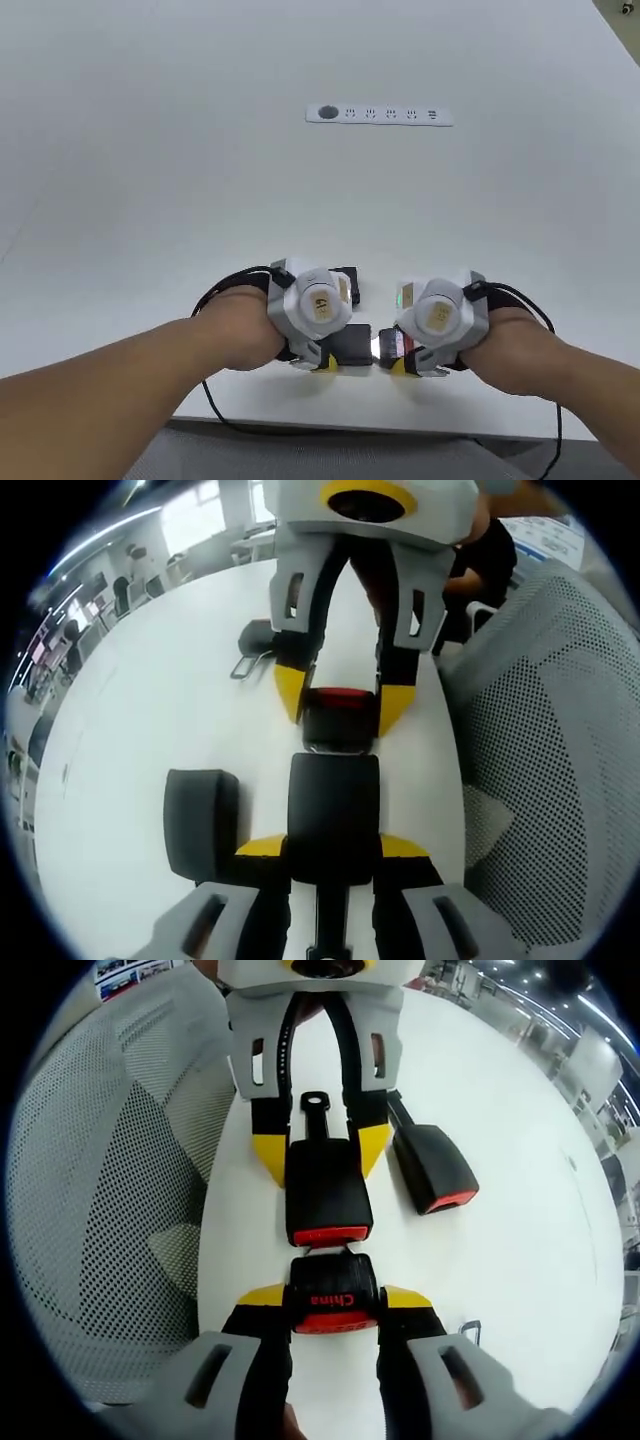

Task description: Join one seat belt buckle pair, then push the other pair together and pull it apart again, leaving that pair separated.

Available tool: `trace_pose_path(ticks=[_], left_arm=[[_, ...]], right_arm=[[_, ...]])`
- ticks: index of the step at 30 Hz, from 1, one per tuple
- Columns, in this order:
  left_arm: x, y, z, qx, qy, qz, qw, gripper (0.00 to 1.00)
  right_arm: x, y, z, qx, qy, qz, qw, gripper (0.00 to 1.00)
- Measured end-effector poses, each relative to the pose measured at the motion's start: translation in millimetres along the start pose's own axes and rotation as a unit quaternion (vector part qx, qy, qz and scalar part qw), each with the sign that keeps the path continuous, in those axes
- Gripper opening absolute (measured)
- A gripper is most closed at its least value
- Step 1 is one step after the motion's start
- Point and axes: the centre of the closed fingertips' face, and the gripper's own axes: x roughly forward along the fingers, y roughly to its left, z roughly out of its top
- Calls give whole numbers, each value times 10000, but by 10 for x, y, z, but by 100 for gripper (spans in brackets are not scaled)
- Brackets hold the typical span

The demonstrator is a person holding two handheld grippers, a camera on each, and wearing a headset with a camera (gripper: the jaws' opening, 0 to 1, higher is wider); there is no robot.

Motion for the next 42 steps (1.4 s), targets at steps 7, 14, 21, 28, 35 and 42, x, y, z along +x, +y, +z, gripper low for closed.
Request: trace_pose_path(ticks=[7, 14, 21, 28, 35, 42], left_arm=[[-9, -33, 20, 4, 58, 6, 10000, 30], [-19, -54, 10, -88, 281, -34, 9996, 32], [-9, -65, 24, -234, 253, 31, 9994, 34], [-215, -26, 6, -392, 250, 168, 9988, 35], [-517, 281, 32, -641, -8, 523, 9966, 38], [-473, 618, -126, -751, 62, 773, 9942, 42]], right_arm=[[-2, -9, -16, -15, 80, 23, 10000, 31], [-1, 18, -15, 10, 91, 13, 10000, 33], [-4, -3, -12, 133, -50, -4, 9999, 34], [-174, -19, 104, 374, -337, -41, 9987, 36], [-421, -254, 149, 357, -529, -231, 9977, 34], [-473, -573, -165, 505, -381, -487, 9968, 36]])
